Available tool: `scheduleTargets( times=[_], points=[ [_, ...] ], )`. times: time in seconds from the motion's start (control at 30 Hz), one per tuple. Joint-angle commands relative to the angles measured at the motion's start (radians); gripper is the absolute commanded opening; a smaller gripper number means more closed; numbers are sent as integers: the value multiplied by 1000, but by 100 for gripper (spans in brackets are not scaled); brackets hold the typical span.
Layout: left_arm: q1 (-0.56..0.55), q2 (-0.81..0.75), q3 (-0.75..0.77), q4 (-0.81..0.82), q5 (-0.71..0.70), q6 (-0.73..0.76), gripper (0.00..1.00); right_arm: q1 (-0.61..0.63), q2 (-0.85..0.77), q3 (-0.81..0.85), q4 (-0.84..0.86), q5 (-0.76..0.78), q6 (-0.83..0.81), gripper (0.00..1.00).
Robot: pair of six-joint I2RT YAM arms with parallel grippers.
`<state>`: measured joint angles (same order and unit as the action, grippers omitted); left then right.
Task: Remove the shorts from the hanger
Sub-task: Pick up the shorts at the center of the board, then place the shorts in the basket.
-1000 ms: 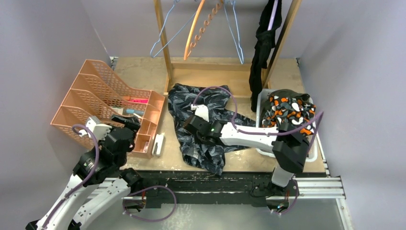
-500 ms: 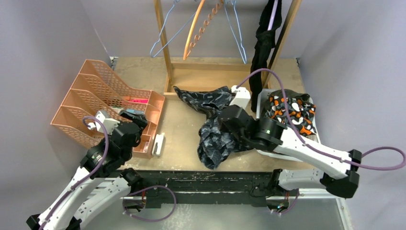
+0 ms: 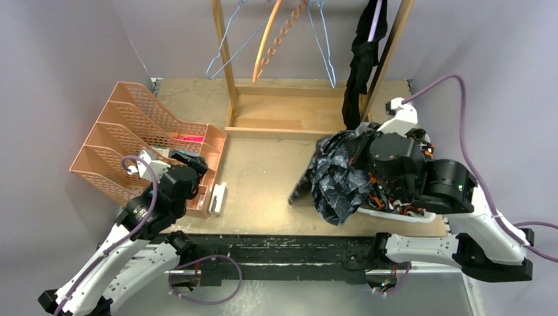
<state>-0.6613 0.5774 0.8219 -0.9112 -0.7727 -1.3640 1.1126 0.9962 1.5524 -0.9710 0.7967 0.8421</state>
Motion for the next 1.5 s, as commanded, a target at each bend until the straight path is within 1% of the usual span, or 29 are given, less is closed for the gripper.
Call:
scheduleTargets(
  times=[0.0, 0.07, 0.13, 0.2, 0.23, 0.27, 0.3, 0.33, 0.37, 0.4, 0.43, 0.47, 0.5, 0.53, 0.63, 0.7, 0.73, 0.8, 0.83, 0.87, 0.93, 0.97, 1.07, 1.13, 1.2, 1.27, 1.37, 1.4, 1.47],
  points=[
    [5, 29, -3, 58, 20, 32, 80, 1, 80, 200, -133, 224, -54, 0],
    [5, 36, -3, 65, 27, 32, 80, -2, 130, 301, -180, 334, -78, 0],
    [5, 38, -3, 70, 33, 32, 80, -8, 158, 383, -172, 395, -135, 0],
    [5, 38, -4, 72, 35, 34, 80, -16, 176, 446, -115, 468, -251, 0],
    [5, 38, -3, 73, 36, 32, 80, -25, 182, 455, -60, 495, -344, 0],
    [5, 37, -3, 74, 37, 34, 80, -38, 180, 439, 18, 540, -440, 0],
    [5, 38, -4, 73, 38, 33, 80, -55, 170, 397, 121, 577, -571, 0],
    [5, 38, -4, 75, 39, 33, 80, -107, 152, 327, 338, 603, -726, 0],
    [5, 39, -6, 78, 39, 32, 80, -166, 129, 251, 534, 615, -918, 0],
    [5, 39, -7, 80, 42, 33, 80, -224, 98, 170, 712, 600, -1071, 0],
    [5, 40, -8, 82, 45, 35, 80, -274, 67, 104, 864, 575, -1184, 0],
    [5, 42, -7, 85, 48, 35, 80, -300, 43, 66, 963, 568, -1264, 0],
    [5, 43, -7, 85, 52, 36, 80, -311, 29, 56, 1008, 567, -1303, 0],
    [5, 45, -8, 84, 54, 36, 80, -312, 27, 68, 1008, 566, -1320, 0],
    [5, 49, -16, 100, 60, 32, 80, -319, 61, 109, 942, 564, -1314, 0],
    [6, 55, -16, 114, 71, 38, 80, -378, 91, 115, 898, 553, -1301, 0],
    [5, 57, -12, 118, 78, 40, 80, -420, 98, 129, 846, 527, -1222, 0],
    [6, 65, -5, 115, 85, 44, 80, -520, 119, 187, 631, 421, -1043, 0],
    [6, 66, -4, 112, 85, 44, 80, -578, 136, 210, 520, 361, -913, 0],
    [6, 67, -3, 109, 85, 43, 80, -624, 152, 220, 422, 311, -831, 0],
    [5, 65, -4, 108, 87, 45, 80, -689, 164, 174, 310, 248, -702, 0],
    [5, 63, -4, 108, 86, 45, 80, -727, 157, 120, 299, 192, -666, 0],
    [6, 62, -8, 110, 82, 47, 80, -881, 115, -74, 336, 26, -566, 0],
    [6, 64, -4, 113, 82, 53, 80, -995, 97, -176, 327, -20, -472, 0],
    [6, 64, -4, 110, 81, 52, 80, -1088, 73, -280, 380, -135, -445, 0],
    [6, 68, -11, 116, 83, 51, 80, -1129, 54, -367, 432, -218, -413, 0],
    [6, 77, -16, 134, 95, 52, 80, -1149, 58, -478, 486, -295, -368, 0],
    [6, 81, -16, 136, 100, 52, 80, -1160, 62, -517, 498, -360, -358, 0],
    [5, 86, -12, 135, 105, 53, 80, -1184, 70, -570, 537, -439, -330, 0]
  ],
)
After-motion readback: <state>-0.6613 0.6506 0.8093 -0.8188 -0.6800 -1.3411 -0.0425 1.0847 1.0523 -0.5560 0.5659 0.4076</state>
